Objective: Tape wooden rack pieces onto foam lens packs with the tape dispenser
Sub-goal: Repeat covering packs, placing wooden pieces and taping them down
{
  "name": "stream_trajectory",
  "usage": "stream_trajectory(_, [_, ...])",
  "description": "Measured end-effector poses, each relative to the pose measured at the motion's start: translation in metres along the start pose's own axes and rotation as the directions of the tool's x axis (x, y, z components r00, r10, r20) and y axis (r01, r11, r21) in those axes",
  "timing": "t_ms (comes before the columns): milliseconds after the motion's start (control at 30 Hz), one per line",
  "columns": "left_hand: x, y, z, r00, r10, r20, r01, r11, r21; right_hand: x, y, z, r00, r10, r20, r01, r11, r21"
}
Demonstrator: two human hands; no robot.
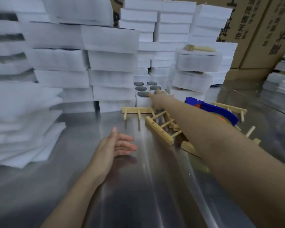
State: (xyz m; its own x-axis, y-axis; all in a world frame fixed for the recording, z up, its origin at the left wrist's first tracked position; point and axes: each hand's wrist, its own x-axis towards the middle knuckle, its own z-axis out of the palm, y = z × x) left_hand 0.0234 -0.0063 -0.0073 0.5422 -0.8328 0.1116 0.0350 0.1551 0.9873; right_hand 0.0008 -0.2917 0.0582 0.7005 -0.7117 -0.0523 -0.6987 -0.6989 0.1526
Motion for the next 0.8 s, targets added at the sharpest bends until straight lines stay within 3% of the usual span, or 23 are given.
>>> stream_trajectory(300, [0.002,-0.012,-0.001,0.997,0.07,0.014,-0.071,0.989,0.127,-0.018,-0.004,-0.026,0.993,0.006,-0.118,0.0,0.998,0.057])
stream_trajectory(433, [0.004,-0.012,-0.001,0.999,0.048,-0.009,-0.046,0.989,0.139,-0.065,-0.002,-0.059,0.977,-0.057,-0.204,0.051,0.998,-0.034])
stream_trajectory(600, [-0.001,-0.003,-0.001,0.99,0.057,-0.13,-0.036,0.987,0.155,-0.152,0.0,-0.085,0.958,-0.117,-0.263,0.12,0.993,-0.006])
stream_trajectory(667, [-0.006,0.001,-0.003,0.935,0.202,-0.292,-0.134,0.962,0.237,-0.198,-0.006,-0.086,0.942,-0.138,-0.307,0.15,0.989,0.014])
stream_trajectory(733, [-0.012,0.009,-0.01,0.788,0.438,-0.433,-0.239,0.865,0.441,-0.251,-0.018,-0.075,0.916,-0.154,-0.372,0.178,0.984,0.031])
stream_trajectory(800, [-0.019,0.017,-0.024,0.67,0.556,-0.492,-0.272,0.801,0.534,-0.301,-0.03,-0.056,0.884,-0.221,-0.412,0.234,0.972,-0.021])
